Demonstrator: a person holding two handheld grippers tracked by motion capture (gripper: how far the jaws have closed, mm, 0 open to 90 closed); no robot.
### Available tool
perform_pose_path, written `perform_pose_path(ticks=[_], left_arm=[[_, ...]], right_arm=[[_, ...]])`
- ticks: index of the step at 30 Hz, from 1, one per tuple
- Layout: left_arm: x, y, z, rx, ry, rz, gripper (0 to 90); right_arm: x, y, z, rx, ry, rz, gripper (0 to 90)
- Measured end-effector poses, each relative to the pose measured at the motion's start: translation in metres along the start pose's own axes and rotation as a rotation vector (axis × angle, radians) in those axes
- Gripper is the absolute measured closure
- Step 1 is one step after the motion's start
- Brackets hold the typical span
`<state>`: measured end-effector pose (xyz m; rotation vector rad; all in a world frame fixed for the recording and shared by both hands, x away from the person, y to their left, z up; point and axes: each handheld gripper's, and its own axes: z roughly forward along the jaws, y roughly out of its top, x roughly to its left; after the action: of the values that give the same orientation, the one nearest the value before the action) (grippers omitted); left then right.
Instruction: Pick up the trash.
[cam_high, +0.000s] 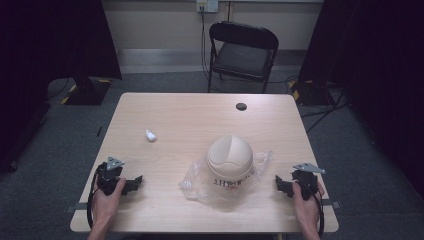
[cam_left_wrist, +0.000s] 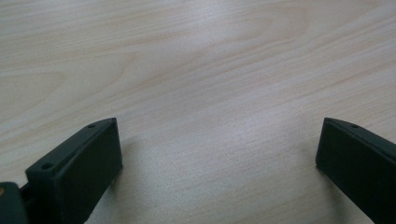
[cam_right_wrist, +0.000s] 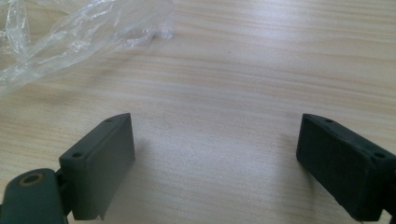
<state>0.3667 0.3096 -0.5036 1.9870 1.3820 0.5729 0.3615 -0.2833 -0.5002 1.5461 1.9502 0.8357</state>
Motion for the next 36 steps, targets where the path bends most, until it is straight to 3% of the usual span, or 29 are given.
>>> perform_pose_path(ticks=[8, 11, 14, 15, 19, 23, 31, 36], left_arm=[[-0.001, 0.002, 0.000, 0.011, 0.017, -0.010, 1.2], [-0.002, 0.000, -0.003, -0.014, 0.023, -0.041, 9.0], [-0.002, -0.001, -0.006, -0.021, 0.023, -0.045, 15.5], [-0.001, -0.001, -0.008, -0.024, -0.014, -0.062, 15.6], [0.001, -0.001, -0.011, -0.031, -0.064, -0.085, 16.1], [0.000, 0.003, -0.014, -0.033, -0.073, -0.067, 17.6], [-0.011, 0.015, -0.023, -0.121, -0.114, -0.051, 20.8], [-0.025, 0.031, -0.025, -0.094, -0.176, -0.009, 21.0]], right_arm=[[-0.001, 0.000, 0.000, 0.000, 0.007, -0.008, 10.6], [-0.001, 0.000, 0.000, 0.000, 0.007, -0.008, 10.6], [-0.001, 0.000, 0.000, 0.000, 0.009, -0.010, 10.5], [-0.001, 0.001, 0.001, 0.000, 0.009, -0.010, 10.5], [-0.001, 0.001, 0.001, 0.000, 0.009, -0.010, 10.6], [-0.001, 0.001, 0.001, 0.001, 0.009, -0.010, 10.5], [-0.001, 0.001, 0.001, 0.000, 0.011, -0.012, 10.6], [-0.001, 0.001, 0.001, 0.001, 0.010, -0.011, 10.5]])
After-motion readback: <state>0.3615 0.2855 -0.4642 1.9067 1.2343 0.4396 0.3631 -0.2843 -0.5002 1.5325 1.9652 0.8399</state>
